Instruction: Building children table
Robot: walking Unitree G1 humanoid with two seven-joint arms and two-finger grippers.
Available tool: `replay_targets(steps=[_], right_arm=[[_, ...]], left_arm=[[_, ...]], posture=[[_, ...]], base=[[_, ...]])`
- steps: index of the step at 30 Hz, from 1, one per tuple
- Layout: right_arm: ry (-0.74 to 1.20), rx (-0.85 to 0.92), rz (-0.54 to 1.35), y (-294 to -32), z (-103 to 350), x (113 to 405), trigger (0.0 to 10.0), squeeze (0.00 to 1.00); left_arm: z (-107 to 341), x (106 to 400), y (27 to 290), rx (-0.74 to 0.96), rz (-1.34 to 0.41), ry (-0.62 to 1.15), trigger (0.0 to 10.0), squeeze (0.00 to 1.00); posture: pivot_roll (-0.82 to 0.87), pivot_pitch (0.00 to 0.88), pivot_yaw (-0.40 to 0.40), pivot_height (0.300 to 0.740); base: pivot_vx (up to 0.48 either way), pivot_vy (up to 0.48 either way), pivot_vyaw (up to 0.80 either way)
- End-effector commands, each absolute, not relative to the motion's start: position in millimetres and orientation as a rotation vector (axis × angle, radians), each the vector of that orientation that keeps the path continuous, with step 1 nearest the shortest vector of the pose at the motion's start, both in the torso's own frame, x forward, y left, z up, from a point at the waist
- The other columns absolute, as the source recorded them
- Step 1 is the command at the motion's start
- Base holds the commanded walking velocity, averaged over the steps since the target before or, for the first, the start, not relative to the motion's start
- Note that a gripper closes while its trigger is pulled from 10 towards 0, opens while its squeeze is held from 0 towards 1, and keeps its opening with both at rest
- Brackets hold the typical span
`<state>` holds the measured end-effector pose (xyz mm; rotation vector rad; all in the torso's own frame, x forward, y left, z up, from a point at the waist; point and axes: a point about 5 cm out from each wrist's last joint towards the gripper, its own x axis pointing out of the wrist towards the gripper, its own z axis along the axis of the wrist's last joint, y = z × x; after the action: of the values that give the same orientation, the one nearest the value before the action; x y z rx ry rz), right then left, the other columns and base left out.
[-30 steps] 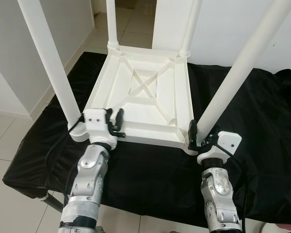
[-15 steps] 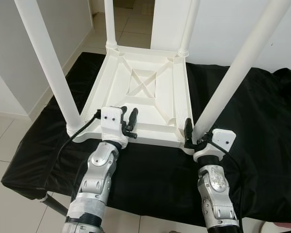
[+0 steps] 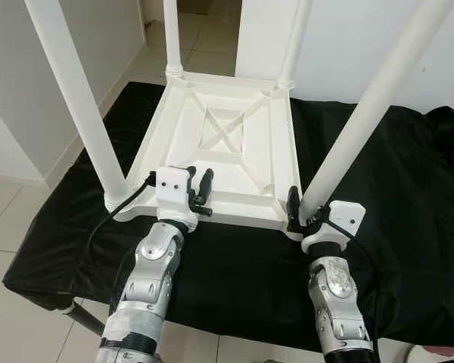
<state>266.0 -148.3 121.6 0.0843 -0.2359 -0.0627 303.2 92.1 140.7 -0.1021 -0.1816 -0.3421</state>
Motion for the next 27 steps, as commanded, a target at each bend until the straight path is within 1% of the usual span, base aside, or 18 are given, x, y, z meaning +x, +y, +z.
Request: replay_targets(steps=[1,7,22,27], right_arm=[[-0.206,0.068,-0.041,-146,116,265,10.0,0.0],[-0.194,0.031,-0.026,-152,111,263,10.0,0.0],[-0.219,0.003,0.022,-147,113,272,10.0,0.0],[-0.22,-0.024,0.033,-153,113,274,10.0,0.0]], left_arm=[[139,304,90,-0.09,-0.373,-0.179,10.0,0.0],[136,309,95,-0.073,-0.38,-0.172,10.0,0.0],[135,313,84,-0.029,-0.487,-0.18,10.0,0.0],[138,316,83,-0.021,-0.498,-0.189,10.0,0.0]], posture=[[-0.06,0.0,-0.011,0.74],[-0.09,0.0,0.003,0.74],[-0.11,0.0,0.029,0.74],[-0.11,0.0,0.035,0.74]], base=[[0.0,0.0,0.0],[0.0,0.0,0.0],[0.0,0.0,0.0],[0.0,0.0,0.0]])
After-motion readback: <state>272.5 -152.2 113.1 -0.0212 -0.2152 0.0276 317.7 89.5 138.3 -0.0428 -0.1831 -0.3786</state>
